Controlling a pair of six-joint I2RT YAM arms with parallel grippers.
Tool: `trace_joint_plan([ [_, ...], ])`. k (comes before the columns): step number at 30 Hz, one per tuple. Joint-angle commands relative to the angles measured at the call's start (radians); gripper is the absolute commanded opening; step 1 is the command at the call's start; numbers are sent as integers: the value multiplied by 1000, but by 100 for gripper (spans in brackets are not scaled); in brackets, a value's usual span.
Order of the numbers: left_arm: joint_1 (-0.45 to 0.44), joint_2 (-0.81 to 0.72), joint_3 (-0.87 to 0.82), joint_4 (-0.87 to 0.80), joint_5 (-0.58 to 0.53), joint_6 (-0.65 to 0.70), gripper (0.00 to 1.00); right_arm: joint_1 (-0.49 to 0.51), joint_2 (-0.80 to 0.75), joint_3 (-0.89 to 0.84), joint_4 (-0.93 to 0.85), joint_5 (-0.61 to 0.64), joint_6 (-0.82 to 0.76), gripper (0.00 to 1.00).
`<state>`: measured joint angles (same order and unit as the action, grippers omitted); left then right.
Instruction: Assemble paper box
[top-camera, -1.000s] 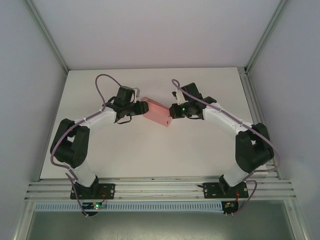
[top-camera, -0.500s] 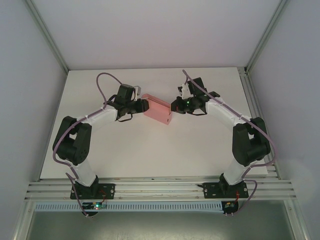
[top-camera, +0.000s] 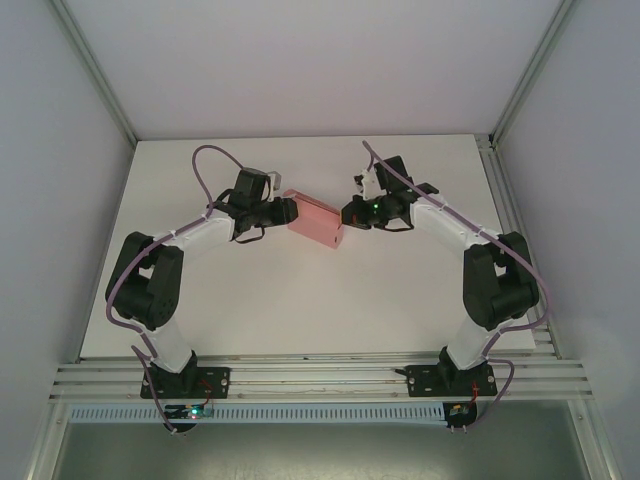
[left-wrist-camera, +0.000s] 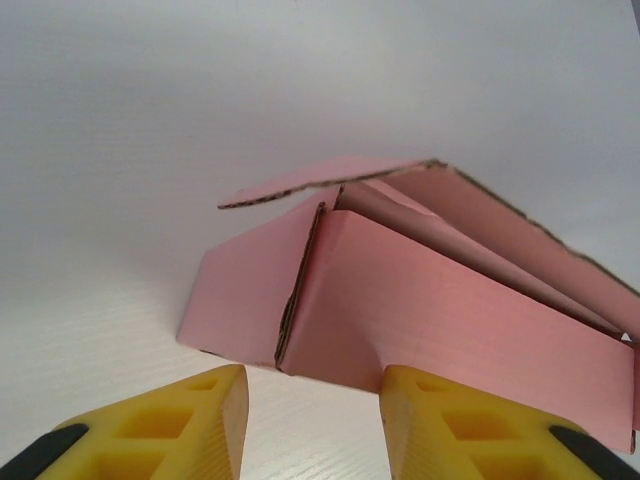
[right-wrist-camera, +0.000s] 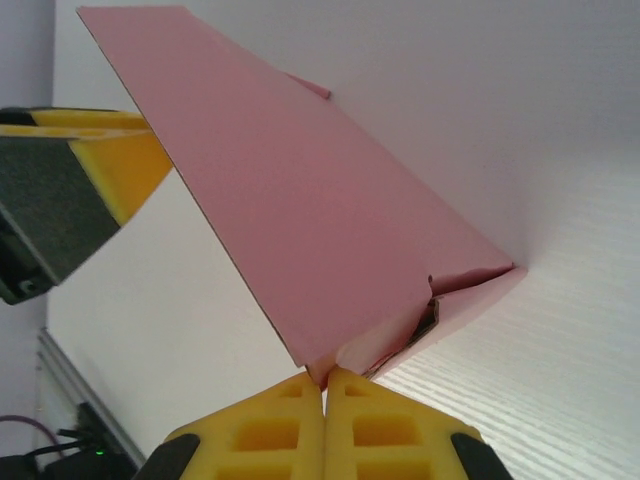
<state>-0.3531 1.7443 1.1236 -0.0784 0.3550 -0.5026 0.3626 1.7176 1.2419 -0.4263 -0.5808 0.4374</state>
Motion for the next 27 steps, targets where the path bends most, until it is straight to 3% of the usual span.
trace_joint_plan([
  [1, -12, 28, -2, -145, 21, 7, 42, 31, 10, 0, -86, 109, -102, 0],
  [5, -13, 1, 3, -167, 47, 16, 44, 39, 20, 27, -100, 154, -124, 0],
  [8, -13, -62, 14, -234, 29, 63, 56, 39, 11, 41, -95, 139, -124, 0],
  [12, -13, -158, 38, -385, -119, 171, 67, 40, 2, 45, -95, 124, -129, 0],
  [15, -9, -190, 61, -462, -249, 243, 70, 40, 9, 43, -95, 101, -134, 0],
  [20, -2, -160, 119, -460, -220, 341, 67, 38, 27, 56, -113, 82, -156, 0],
  [23, 6, -95, 178, -453, -198, 429, 54, 32, 39, 67, -128, 44, -180, 0],
  [27, 9, -58, 203, -438, -99, 524, 46, 23, 64, 107, -187, 42, -217, 0],
])
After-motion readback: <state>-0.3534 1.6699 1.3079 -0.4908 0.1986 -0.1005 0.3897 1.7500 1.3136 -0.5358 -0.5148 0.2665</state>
